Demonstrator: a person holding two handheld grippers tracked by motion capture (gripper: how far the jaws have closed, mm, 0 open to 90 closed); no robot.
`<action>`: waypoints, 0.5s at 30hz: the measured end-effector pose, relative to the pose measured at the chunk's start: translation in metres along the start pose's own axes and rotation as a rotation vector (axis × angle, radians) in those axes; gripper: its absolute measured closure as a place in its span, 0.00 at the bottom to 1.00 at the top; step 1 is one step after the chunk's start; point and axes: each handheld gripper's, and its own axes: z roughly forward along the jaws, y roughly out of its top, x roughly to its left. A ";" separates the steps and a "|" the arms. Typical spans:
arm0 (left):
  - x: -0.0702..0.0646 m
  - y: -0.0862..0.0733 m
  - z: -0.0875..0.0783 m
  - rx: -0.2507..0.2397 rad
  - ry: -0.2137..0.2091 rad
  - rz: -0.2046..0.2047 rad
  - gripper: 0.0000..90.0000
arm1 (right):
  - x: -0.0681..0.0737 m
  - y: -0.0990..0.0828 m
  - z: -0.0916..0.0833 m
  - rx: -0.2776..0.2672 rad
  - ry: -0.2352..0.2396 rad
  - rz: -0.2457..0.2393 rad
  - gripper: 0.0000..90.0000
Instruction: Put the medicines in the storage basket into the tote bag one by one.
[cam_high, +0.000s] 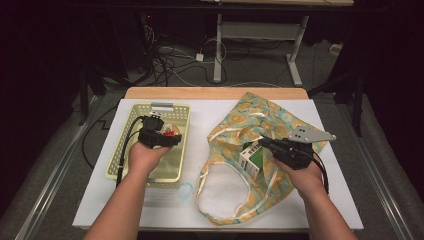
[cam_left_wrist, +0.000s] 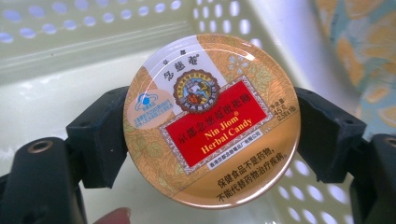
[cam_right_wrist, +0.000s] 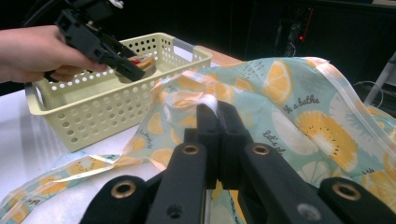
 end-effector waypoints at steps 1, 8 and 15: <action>-0.003 -0.002 -0.002 -0.002 0.002 0.013 0.21 | 0.000 0.000 0.000 0.000 -0.001 -0.001 1.00; -0.016 -0.015 -0.015 -0.012 0.012 0.065 0.21 | 0.001 0.000 0.000 -0.001 0.003 -0.002 1.00; -0.027 -0.026 -0.033 -0.038 0.001 0.103 0.21 | 0.001 0.001 -0.002 -0.002 0.001 0.001 1.00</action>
